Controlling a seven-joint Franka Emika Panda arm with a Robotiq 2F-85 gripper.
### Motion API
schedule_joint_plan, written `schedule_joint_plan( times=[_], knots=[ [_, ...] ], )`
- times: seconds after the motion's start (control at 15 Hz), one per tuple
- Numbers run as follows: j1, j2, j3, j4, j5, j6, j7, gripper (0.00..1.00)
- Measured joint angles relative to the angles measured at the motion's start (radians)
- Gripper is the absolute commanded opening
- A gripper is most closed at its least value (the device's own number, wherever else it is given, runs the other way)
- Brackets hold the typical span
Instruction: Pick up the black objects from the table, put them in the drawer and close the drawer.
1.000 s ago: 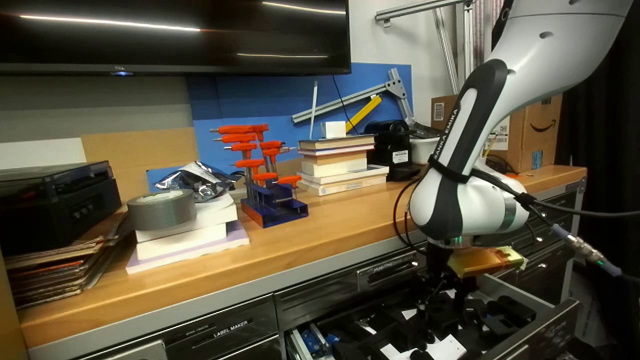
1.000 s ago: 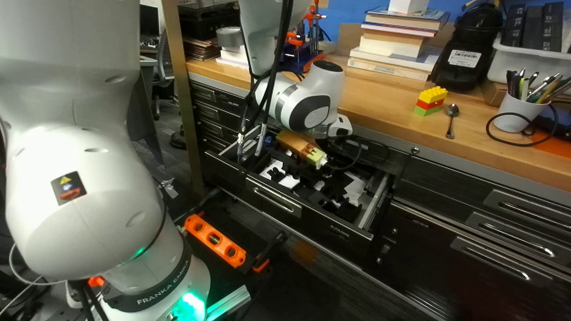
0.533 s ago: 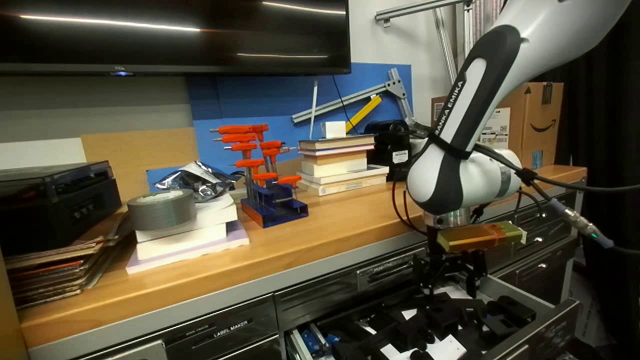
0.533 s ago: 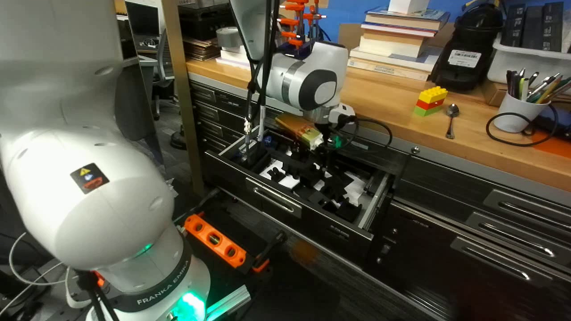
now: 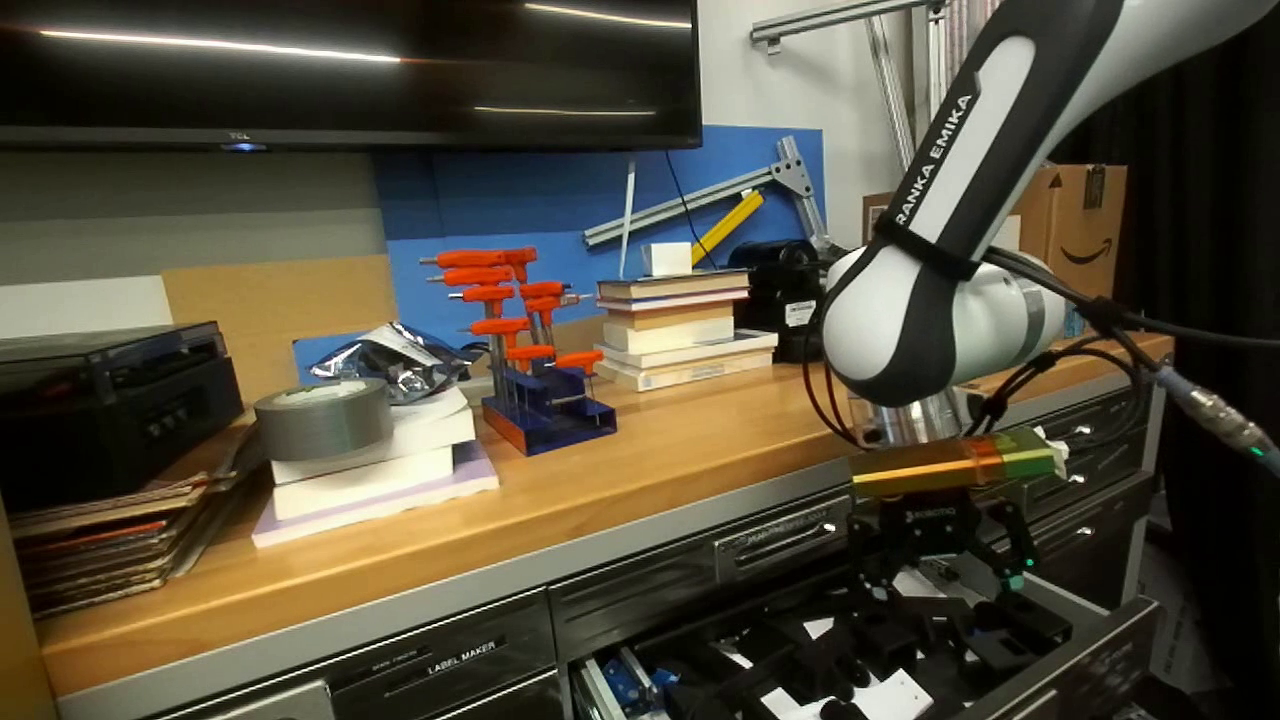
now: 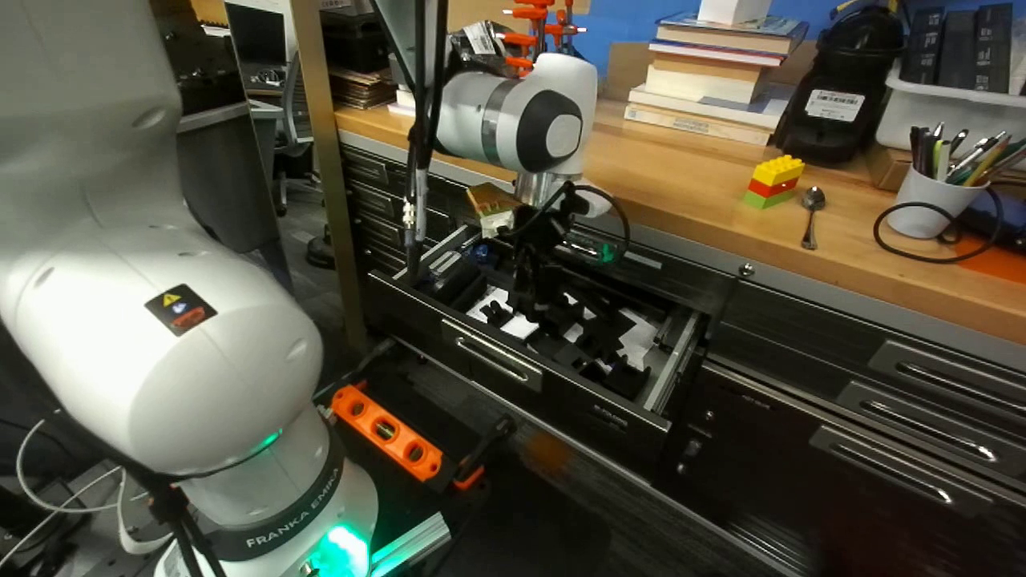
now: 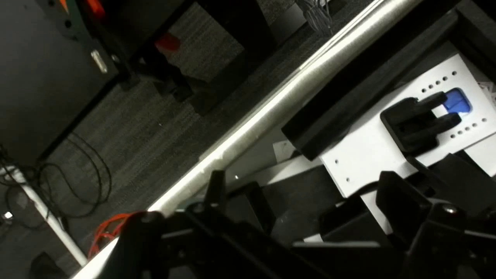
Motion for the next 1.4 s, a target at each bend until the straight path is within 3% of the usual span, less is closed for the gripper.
schedule_joint_plan(
  times=[0.27, 0.47, 1.0, 1.4],
  knots=[
    [-0.005, -0.013, 0.001, -0.089, 0.002, 0.003, 0.174, 1.0],
    [-0.014, -0.012, 0.001, -0.149, 0.02, 0.067, 0.252, 1.0],
    [-0.035, 0.068, -0.001, -0.211, 0.1, 0.459, 0.304, 1.0],
    [-0.033, 0.159, 0.009, -0.215, 0.24, 0.658, 0.301, 1.0]
  ],
)
